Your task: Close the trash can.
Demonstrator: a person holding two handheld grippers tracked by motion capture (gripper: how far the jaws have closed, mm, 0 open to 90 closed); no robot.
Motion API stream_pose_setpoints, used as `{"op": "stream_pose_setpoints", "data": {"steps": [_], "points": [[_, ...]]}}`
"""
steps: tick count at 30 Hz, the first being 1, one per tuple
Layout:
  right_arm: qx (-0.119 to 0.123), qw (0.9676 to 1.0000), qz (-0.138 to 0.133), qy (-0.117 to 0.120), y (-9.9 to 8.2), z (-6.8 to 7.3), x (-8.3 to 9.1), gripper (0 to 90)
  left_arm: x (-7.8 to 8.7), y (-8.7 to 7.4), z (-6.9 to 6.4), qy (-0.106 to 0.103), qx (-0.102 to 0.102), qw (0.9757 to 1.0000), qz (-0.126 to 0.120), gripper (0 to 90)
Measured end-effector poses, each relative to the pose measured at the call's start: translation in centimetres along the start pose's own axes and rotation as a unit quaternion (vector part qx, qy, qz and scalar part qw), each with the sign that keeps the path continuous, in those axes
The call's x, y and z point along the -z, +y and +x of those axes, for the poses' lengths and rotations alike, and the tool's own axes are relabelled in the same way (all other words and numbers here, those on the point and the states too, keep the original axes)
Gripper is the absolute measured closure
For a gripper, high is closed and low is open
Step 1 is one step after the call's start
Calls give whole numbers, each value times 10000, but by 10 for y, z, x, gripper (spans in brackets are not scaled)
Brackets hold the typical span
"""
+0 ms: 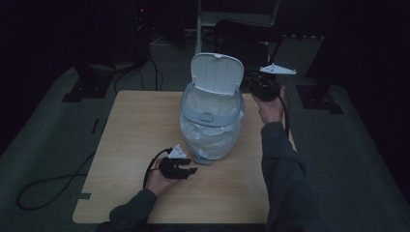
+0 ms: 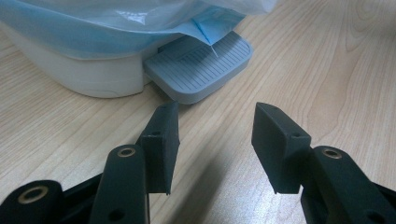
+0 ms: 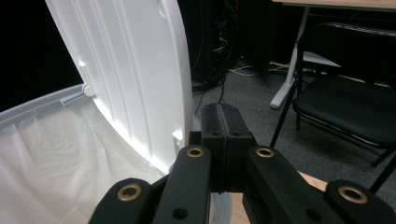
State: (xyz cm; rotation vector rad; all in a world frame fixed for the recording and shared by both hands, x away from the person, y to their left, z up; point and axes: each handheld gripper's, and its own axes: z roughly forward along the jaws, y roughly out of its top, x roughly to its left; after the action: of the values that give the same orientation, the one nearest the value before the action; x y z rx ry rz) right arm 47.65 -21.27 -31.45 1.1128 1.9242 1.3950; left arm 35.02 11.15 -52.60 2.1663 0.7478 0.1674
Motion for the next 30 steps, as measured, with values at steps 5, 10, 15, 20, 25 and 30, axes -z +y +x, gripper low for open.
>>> {"op": "stream_pose_setpoints", "data": {"steps": [5,10,15,20,25,30], "points": [[-17,10000,-51,32,4,-1,-1,898,-3,0,-1,-23,-10,10000,45,524],[-46,9999,-81,92,9,-2,-2,898,-5,-1,0,-30,-11,10000,86,524],[-63,9998,-93,186,11,-4,-2,898,-8,-1,-1,-43,1,9999,116,524],[23,9995,-146,282,12,-3,1,899,-10,-1,0,-56,2,9999,161,524],[93,9993,-142,334,11,-3,4,899,-11,-2,0,-57,24,9999,145,524],[149,9988,-176,437,10,-3,6,899,-12,-2,1,-60,30,9998,170,524]]}}
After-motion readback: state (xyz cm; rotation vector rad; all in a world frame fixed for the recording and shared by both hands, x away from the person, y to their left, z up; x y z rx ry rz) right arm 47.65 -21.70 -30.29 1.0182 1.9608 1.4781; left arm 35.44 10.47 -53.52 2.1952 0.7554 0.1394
